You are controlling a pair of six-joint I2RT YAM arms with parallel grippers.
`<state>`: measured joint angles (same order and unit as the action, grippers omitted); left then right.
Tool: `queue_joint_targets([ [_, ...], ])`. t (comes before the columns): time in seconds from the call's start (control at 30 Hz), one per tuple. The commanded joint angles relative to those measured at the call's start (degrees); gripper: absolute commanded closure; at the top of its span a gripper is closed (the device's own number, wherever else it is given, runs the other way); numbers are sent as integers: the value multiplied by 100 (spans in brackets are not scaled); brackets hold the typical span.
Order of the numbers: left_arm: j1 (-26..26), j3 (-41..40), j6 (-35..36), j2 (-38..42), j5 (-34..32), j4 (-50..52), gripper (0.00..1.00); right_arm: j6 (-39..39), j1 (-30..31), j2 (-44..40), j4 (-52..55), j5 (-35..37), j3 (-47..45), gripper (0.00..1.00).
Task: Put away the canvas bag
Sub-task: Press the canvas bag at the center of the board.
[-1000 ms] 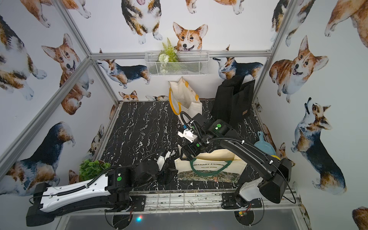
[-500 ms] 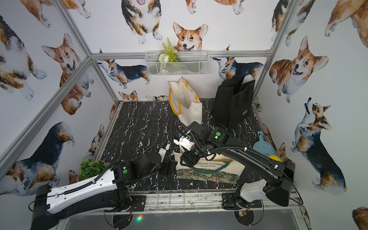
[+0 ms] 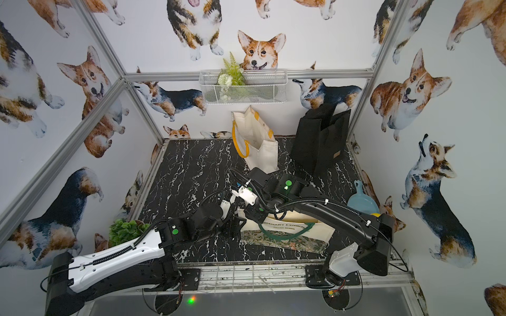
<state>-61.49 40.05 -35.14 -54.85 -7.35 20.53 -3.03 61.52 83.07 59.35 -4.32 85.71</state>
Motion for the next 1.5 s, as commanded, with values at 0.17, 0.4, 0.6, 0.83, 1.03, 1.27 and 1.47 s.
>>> queue_joint_targets([
  [0.17,58,-25,15,79,68,-199,29,83,44,268,10,81,183,64],
  [0.4,117,-59,24,188,107,-167,29,110,78,396,181,79,244,98],
  [0.6,153,-138,107,531,188,-167,27,138,78,321,273,148,277,100],
  [0.83,156,-119,724,1384,646,-187,23,437,29,245,959,-27,835,100],
  [1.03,156,274,1551,1965,900,68,18,456,-198,-32,1314,-1178,1122,100],
  [1.27,157,661,2063,2099,1785,2,15,516,-263,-199,1440,-2955,1132,100],
  [1.47,157,696,1921,1838,2576,-418,15,431,-201,-332,1284,-3806,1106,100],
])
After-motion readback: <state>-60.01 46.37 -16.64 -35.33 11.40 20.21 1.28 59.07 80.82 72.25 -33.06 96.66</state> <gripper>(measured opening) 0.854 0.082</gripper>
